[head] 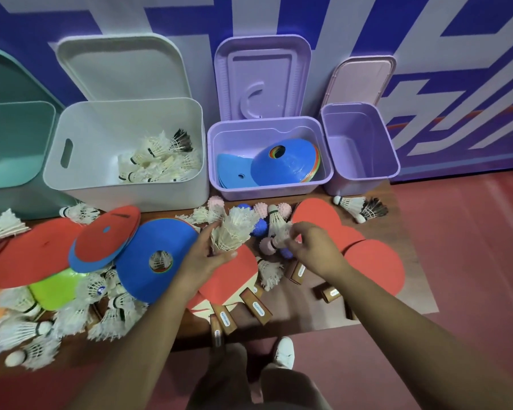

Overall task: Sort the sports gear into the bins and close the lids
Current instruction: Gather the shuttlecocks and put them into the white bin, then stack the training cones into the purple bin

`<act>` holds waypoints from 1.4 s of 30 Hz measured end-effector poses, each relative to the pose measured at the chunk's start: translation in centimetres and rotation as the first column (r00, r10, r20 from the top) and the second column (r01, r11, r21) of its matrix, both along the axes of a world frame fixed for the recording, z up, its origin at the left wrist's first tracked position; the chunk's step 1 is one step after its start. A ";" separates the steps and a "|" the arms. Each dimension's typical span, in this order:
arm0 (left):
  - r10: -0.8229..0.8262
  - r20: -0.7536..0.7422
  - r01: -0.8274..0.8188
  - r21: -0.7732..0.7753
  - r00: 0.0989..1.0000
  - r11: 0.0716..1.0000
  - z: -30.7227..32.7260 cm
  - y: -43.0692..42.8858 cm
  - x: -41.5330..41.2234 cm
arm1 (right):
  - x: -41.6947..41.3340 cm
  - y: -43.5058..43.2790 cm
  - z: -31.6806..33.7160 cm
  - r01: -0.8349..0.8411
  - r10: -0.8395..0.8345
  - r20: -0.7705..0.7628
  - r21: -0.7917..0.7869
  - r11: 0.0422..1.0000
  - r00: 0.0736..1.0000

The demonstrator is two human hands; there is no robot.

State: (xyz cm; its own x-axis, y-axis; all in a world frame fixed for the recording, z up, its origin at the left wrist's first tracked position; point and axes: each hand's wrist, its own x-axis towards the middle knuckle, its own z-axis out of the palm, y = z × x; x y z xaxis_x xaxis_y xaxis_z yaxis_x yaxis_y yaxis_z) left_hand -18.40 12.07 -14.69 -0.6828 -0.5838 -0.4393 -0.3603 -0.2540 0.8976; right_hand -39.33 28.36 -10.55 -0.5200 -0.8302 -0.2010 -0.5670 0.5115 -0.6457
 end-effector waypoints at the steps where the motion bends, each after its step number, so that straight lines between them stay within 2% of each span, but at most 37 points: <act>1: -0.001 0.002 0.001 -0.008 1.000 1.000 0.0 0.1 0.0 | -0.3 -0.1 1.4 0.060 -0.058 0.038 -0.056 0.997 0.998; 3: -0.008 0.014 0.009 -0.036 1.000 0.999 0.3 0.3 0.0 | -0.7 -0.6 3.7 0.176 -0.153 0.127 -0.198 0.964 0.980; 5: -0.006 0.031 0.008 -0.056 1.000 0.998 1.2 0.4 -0.1 | -0.5 -1.4 5.4 0.218 -0.168 0.186 -0.296 0.930 0.968; 8: -0.006 -0.003 0.005 -0.078 1.000 0.997 2.5 0.7 -0.1 | 0.5 -2.5 7.1 0.073 -0.023 0.165 -0.302 0.951 0.986; 11: -0.054 -0.016 0.051 -0.145 0.998 0.988 4.2 0.7 0.6 | 1.5 -3.3 7.1 -0.100 0.131 0.122 -0.232 0.968 0.984; 14: -0.057 0.044 0.066 -0.236 0.997 0.970 6.1 0.4 1.9 | 2.9 -3.9 7.4 -0.135 0.174 0.158 -0.233 0.963 0.972; 17: 0.033 0.068 -0.008 -0.333 0.997 0.943 8.2 -0.6 3.8 | 4.6 -5.2 8.1 -0.176 0.226 0.174 -0.261 0.949 0.959; 22: 0.064 0.150 0.030 -0.555 0.987 0.831 12.3 -6.2 6.3 | 7.5 -10.4 10.1 -0.184 0.242 0.169 -0.297 0.937 0.955; 27: 0.142 0.254 0.098 -0.742 0.957 0.663 13.7 -14.4 6.9 | 9.0 -18.4 11.3 -0.152 0.191 0.120 -0.277 0.949 0.974; 29: 0.158 0.322 0.164 -0.774 0.933 0.611 13.2 -17.6 6.9 | 9.4 -21.7 10.4 -0.132 0.160 0.097 -0.241 0.961 0.982; 32: 0.144 0.401 0.249 -0.773 0.905 0.583 11.0 -22.8 7.0 | 10.2 -26.3 8.3 -0.091 0.106 0.107 -0.140 0.986 0.989; 37: 0.069 0.451 0.306 -0.701 0.890 0.644 8.0 -27.6 7.0 | 10.9 -29.9 5.7 -0.130 0.129 0.071 0.008 0.991 0.989; 39: 0.033 0.419 0.291 -0.683 0.907 0.670 7.5 -27.3 7.1 | 11.1 -29.4 5.3 -0.150 0.149 0.019 0.013 0.989 0.989; 42: 0.041 0.281 0.186 -0.730 0.959 0.658 7.8 -25.5 7.8 | 11.9 -27.1 5.3 -0.085 0.085 -0.013 -0.089 0.992 0.996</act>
